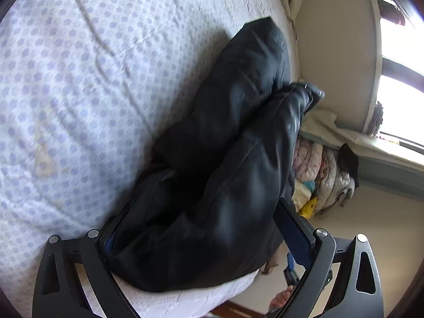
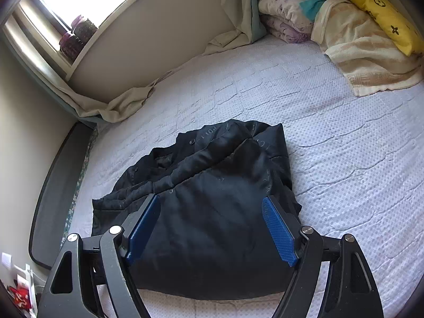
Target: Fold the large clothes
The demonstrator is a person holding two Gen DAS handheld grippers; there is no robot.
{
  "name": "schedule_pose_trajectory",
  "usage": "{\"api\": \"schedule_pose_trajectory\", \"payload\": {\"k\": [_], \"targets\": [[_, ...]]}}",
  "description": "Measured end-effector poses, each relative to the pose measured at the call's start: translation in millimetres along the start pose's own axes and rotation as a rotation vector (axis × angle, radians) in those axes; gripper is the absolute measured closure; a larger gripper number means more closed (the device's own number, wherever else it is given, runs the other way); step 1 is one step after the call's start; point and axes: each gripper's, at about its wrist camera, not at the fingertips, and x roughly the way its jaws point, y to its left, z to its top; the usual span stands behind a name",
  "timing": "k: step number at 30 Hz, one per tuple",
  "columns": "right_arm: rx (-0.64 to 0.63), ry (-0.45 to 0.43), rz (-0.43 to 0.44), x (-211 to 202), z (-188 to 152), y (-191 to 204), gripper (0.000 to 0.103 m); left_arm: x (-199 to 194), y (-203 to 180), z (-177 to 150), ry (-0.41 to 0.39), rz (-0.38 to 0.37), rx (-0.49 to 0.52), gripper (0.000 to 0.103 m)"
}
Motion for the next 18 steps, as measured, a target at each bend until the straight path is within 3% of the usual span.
{"api": "schedule_pose_trajectory", "payload": {"k": [4, 6, 8, 14, 15, 18], "targets": [[-0.021, 0.011, -0.001, 5, -3, 6, 0.025, 6, -9, -1, -0.071, 0.014, 0.045, 0.006], [-0.037, 0.017, 0.000, 8, -5, 10, 0.025, 9, -15, -4, -0.116, 0.027, 0.070, 0.014], [-0.056, 0.024, 0.001, 12, -7, 16, 0.025, 16, -19, -6, -0.130, 0.022, 0.074, 0.032], [-0.123, 0.053, -0.004, 28, -17, 34, 0.026, 21, -32, -8, -0.140, -0.017, 0.096, 0.065], [-0.137, 0.058, -0.008, 31, -18, 38, 0.027, 20, -37, -9, -0.143, -0.021, 0.110, 0.067], [-0.194, 0.080, -0.020, 45, -23, 48, 0.045, 19, -48, -9, -0.146, -0.037, 0.126, 0.071]]}}
